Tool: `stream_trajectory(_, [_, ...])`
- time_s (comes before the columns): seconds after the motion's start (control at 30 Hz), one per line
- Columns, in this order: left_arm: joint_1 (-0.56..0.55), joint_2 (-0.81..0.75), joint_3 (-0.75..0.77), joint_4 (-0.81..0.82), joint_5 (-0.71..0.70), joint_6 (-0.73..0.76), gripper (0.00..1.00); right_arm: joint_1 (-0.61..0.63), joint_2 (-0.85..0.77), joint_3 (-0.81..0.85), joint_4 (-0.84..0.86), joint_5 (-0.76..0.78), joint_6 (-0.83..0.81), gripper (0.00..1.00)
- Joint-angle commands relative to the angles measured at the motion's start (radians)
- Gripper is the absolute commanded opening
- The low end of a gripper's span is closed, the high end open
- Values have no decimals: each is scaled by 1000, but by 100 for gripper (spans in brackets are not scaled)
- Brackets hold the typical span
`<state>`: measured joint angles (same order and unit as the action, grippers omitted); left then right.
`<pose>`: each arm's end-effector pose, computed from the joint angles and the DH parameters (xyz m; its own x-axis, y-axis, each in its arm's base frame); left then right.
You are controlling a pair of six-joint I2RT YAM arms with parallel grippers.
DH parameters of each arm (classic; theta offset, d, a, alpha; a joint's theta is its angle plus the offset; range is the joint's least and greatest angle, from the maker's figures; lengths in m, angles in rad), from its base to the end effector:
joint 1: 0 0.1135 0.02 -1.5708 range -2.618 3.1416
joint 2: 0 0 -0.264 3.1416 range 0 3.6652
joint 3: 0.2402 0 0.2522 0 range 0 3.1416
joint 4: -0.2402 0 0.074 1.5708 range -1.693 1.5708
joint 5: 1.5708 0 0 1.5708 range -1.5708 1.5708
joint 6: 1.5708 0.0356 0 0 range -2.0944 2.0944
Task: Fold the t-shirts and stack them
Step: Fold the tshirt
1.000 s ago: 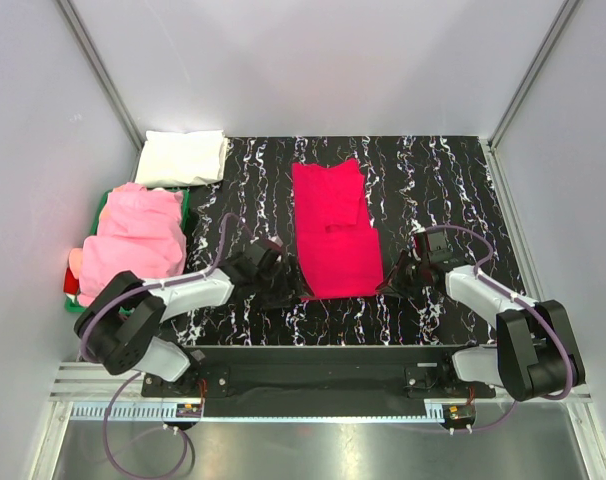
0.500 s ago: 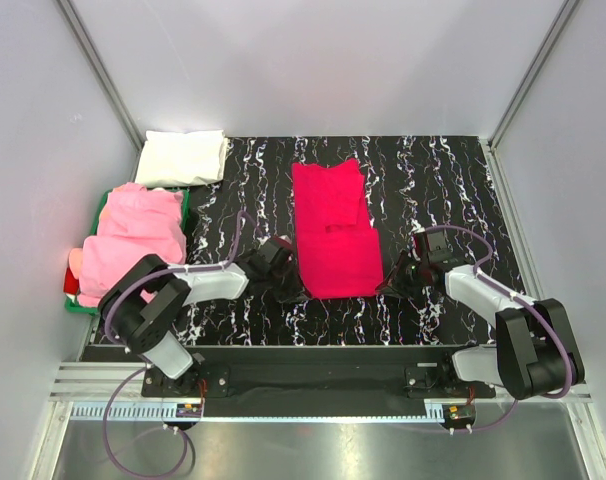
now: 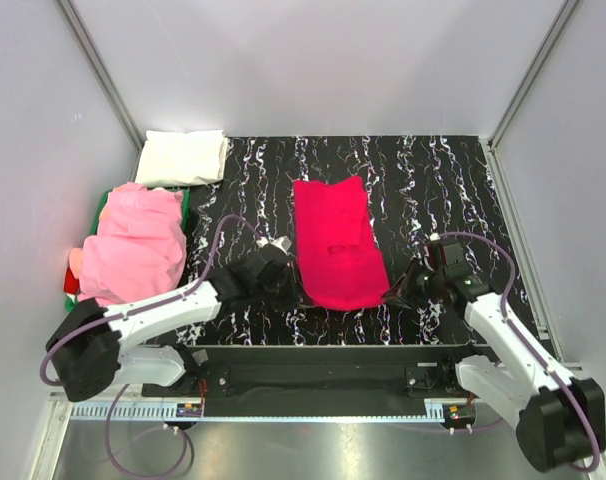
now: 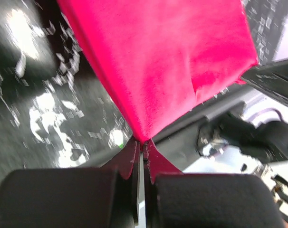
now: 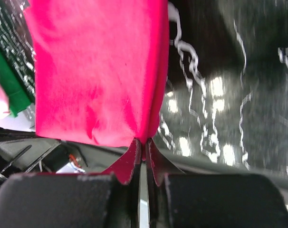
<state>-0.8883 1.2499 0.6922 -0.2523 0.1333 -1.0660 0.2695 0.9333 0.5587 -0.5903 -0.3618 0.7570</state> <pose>0.1551 -0.1983 0.2061 -0.9447 -0.2131 -0.2492 0.0001 0.7599 -0.6501 0.1643 0.0584 0.2037 -0.8804 0.4232 -0.2142 0.2219 0.7666 0.6026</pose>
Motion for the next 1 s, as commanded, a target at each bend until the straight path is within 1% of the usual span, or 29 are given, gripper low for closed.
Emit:
stream_trajectory(0.0, [-26, -81, 4, -100, -32, -51, 0, 11, -82, 41, -146, -26, 41, 0])
stream_trajectory(0.1, [-31, -128, 16, -140, -26, -64, 0, 11, -94, 84, -186, -26, 47, 0])
stream_trajectory(0.17, [-28, -147, 55, -182, -32, -57, 0, 11, -79, 141, -192, -17, 47, 0])
stream_trajectory(0.27, [2, -133, 136, -251, -38, -20, 0, 11, -4, 256, -200, 23, 15, 0])
stream_trajectory(0.3, [27, -127, 151, -263, -34, -6, 0, 11, 56, 288, -201, 43, -2, 0])
stream_trajectory(0.37, [67, -103, 196, -278, -3, 33, 0, 8, 119, 384, -192, 55, -24, 0])
stream_trajectory(0.4, [115, -95, 211, -288, 24, 47, 0, 10, 184, 447, -189, 69, -45, 0])
stream_trajectory(0.43, [142, -74, 230, -289, 40, 63, 0, 7, 220, 478, -184, 70, -54, 0])
stream_trajectory(0.47, [194, -60, 268, -295, 55, 95, 0, 1, 286, 509, -181, 76, -74, 0])
stream_trajectory(0.5, [218, -44, 292, -303, 83, 112, 0, -3, 318, 570, -177, 77, -82, 0])
stream_trajectory(0.57, [262, 23, 345, -323, 112, 167, 0, -9, 381, 628, -177, 78, -99, 0])
stream_trajectory(0.6, [297, 49, 398, -334, 126, 184, 0, -16, 441, 680, -171, 77, -111, 0])
stream_trajectory(0.63, [313, 107, 426, -340, 156, 201, 0, -19, 470, 707, -171, 73, -119, 0])
stream_trajectory(0.67, [328, 135, 485, -349, 167, 228, 0, -21, 502, 734, -171, 70, -123, 0])
stream_trajectory(0.7, [351, 164, 513, -360, 178, 242, 0, -24, 556, 786, -174, 70, -136, 0])
stream_trajectory(0.77, [386, 247, 596, -373, 206, 273, 0, -32, 631, 834, -174, 72, -145, 0])
stream_trajectory(0.9, [433, 394, 728, -409, 259, 310, 0, -46, 749, 975, -187, 60, -162, 0])
stream_trajectory(0.97, [460, 433, 800, -432, 270, 325, 0, -55, 807, 1045, -201, 58, -171, 0])
